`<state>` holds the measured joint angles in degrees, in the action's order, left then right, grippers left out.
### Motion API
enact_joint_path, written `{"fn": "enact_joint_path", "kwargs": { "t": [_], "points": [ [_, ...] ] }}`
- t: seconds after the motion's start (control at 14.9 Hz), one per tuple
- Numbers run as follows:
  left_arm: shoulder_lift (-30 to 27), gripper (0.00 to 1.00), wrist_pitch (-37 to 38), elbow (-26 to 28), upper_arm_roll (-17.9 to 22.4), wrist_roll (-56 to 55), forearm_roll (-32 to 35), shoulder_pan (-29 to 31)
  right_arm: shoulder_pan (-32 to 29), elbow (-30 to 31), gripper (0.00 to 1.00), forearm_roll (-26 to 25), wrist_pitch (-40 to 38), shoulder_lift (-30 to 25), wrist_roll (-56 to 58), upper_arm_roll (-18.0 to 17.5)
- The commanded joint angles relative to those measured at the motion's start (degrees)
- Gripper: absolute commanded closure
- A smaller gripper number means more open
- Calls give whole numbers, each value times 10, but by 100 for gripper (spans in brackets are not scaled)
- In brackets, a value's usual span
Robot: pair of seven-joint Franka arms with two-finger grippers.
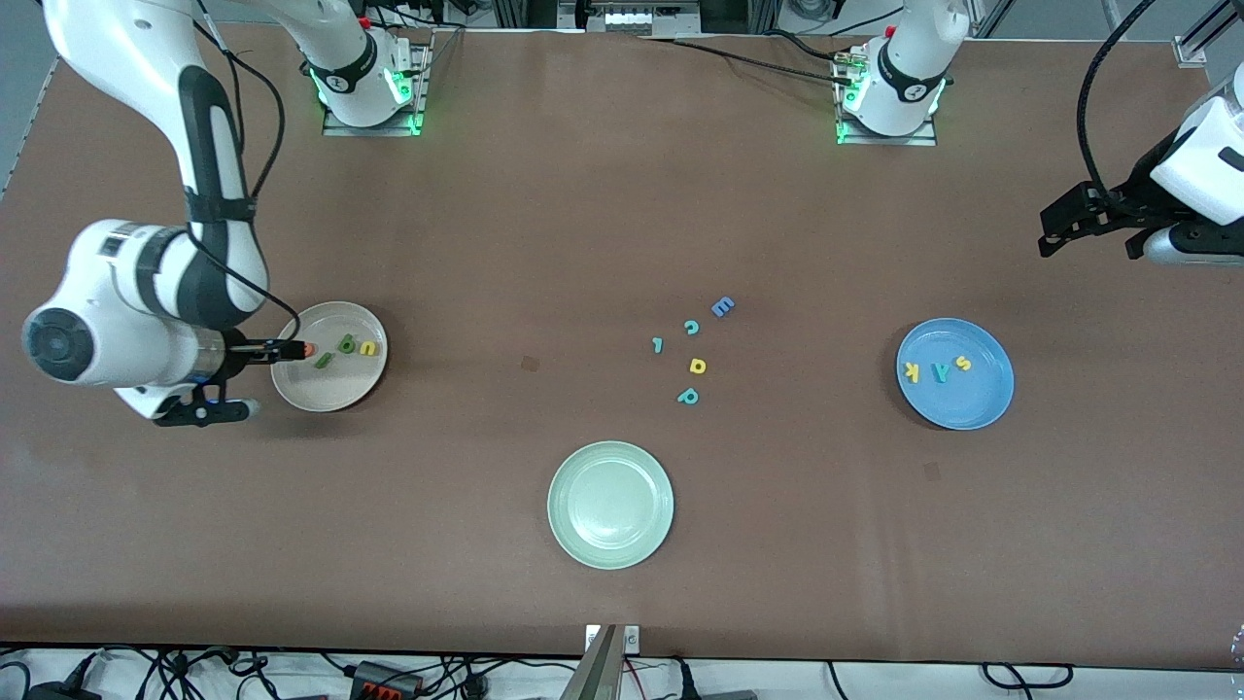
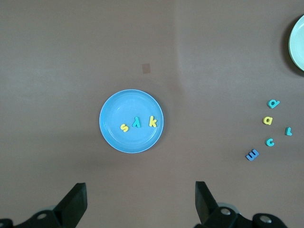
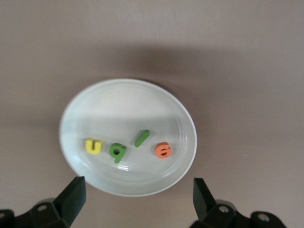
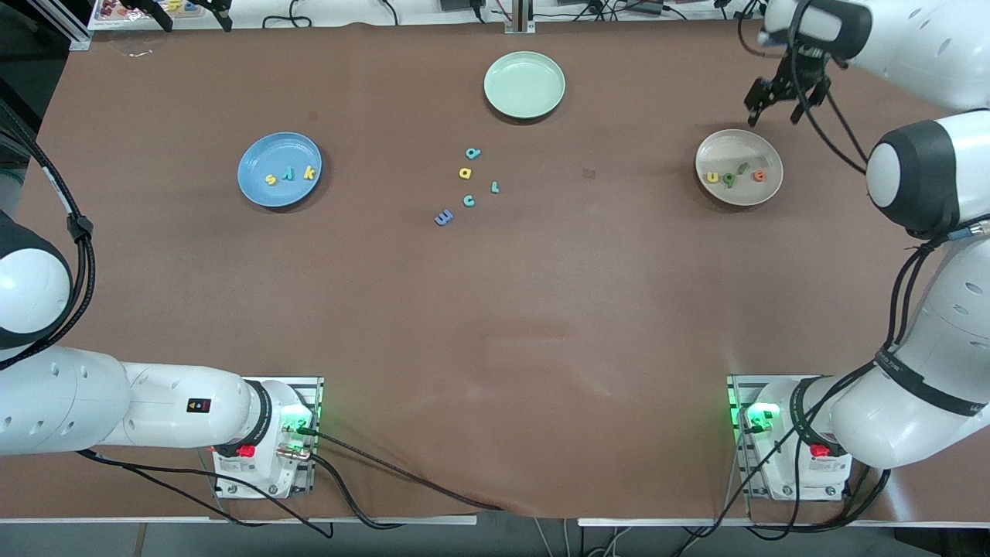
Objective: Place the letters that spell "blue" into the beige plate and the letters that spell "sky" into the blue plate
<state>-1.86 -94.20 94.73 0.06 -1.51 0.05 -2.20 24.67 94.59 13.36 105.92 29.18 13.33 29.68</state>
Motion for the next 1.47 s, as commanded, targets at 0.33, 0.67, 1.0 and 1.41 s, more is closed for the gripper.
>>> {"fn": "enact_joint_path", "kwargs": {
  "t": [0.33,0.67,1.0,1.41],
  "points": [
    [5,0,23,-17,4,10,-15,-1,2,-160,0,12,-44,-19,-33,8],
    [5,0,24,-17,4,10,-15,-1,-110,-162,0,-36,-46,-75,-123,-137],
    [5,0,28,-17,5,10,-15,-1,-234,-162,0,-120,-119,-148,-150,-264],
    [5,0,29,-17,5,11,-14,-1,-297,-161,0,-121,-175,-214,-140,-301]
  ]
}}
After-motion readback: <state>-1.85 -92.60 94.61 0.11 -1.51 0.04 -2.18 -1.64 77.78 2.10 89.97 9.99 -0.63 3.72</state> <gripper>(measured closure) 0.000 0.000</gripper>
